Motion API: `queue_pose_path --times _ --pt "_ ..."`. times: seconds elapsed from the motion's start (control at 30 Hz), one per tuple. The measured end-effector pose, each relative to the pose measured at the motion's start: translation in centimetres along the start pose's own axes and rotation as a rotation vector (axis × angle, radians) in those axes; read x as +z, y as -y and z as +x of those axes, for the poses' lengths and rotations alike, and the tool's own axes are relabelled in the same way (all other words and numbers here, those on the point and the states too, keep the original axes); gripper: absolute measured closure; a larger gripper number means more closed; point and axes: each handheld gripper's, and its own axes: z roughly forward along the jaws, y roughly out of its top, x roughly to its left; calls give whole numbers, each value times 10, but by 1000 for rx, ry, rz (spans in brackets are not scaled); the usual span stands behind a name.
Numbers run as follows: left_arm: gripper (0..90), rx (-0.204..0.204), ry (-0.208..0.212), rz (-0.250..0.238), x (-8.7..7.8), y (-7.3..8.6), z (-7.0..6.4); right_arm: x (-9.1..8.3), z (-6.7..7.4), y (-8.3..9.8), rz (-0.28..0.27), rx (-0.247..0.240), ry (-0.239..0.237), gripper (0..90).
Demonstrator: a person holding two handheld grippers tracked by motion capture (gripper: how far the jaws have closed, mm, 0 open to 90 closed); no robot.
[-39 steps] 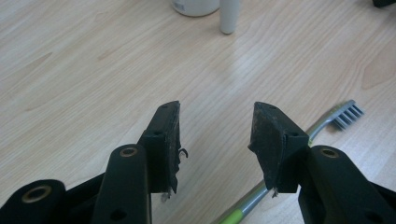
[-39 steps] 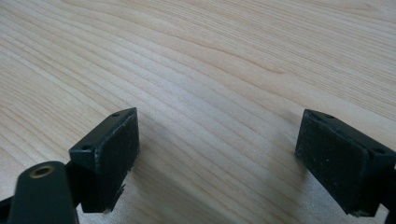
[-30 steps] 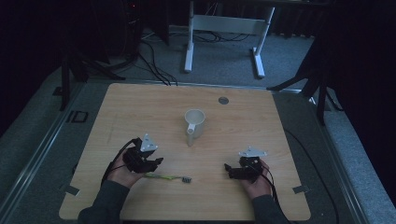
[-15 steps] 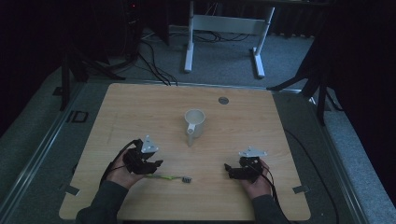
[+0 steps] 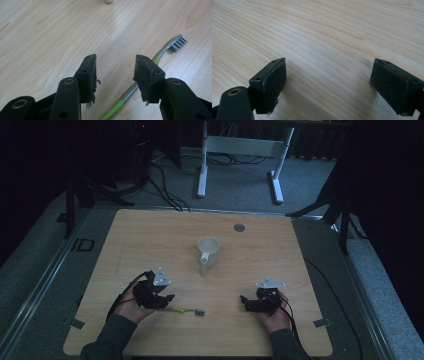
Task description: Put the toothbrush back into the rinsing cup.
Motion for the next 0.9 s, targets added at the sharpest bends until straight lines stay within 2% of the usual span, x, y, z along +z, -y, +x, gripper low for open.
queue_pose_path --times 0.9 --pt "551 40 44 49 6 0 -5 0 0 0 0 0 0 133"
